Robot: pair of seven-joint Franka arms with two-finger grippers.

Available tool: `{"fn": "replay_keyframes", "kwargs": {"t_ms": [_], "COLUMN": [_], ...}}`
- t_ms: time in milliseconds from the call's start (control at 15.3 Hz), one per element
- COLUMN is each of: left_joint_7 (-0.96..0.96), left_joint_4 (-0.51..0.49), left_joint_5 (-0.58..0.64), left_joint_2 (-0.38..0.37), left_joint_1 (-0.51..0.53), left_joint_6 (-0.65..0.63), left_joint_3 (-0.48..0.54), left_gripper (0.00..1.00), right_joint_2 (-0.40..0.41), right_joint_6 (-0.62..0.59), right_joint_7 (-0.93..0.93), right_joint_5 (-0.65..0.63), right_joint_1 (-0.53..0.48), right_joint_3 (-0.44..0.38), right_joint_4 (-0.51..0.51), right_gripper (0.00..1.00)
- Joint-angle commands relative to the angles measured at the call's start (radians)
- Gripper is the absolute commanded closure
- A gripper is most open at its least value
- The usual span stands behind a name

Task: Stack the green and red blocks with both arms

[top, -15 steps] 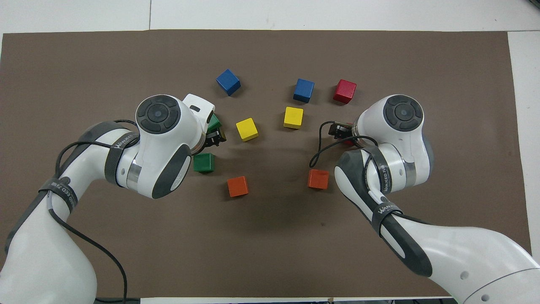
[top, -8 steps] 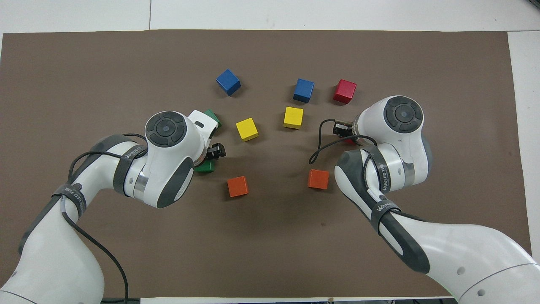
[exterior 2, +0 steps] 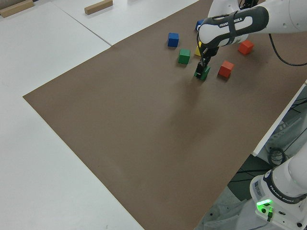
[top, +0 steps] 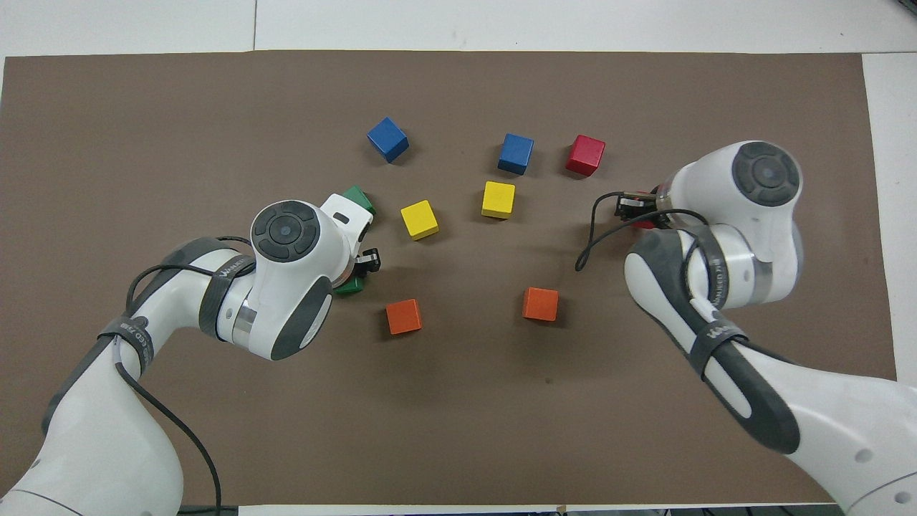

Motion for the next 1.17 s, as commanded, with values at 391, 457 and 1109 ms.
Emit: {"fn": "replay_keyframes", "kwargs": {"t_ms": [391, 457, 1109], "left_joint_7": [0.438, 0.512, 0.624], "left_joint_4": [0.086, 0.084, 0.086], "left_joint_5": [0.022, 0.02, 0.022], "left_joint_2": [-0.082, -0.08, 0.058], "left_joint_1": [0.291, 0.328, 0.455], "left_joint_6": [-0.19, -0.167, 0.083], "left_joint_3": [0.021, 0.021, 0.023], "left_gripper": [1.0, 1.0, 1.0], "right_joint_2": [-0.043, -0.042, -0.025], "right_joint_6": [0.106, 0.116, 0.173], "right_joint_7": [-0.329, -0.341, -0.361], "right_joint_5": [-0.002, -0.002, -0.002], "right_joint_1": [-0.189, -0.194, -0.181], "right_joint_3": [0.012, 0.012, 0.012], "right_joint_4": [-0.132, -0.142, -0.152], "right_gripper": [1.0, 1.0, 0.0]}}
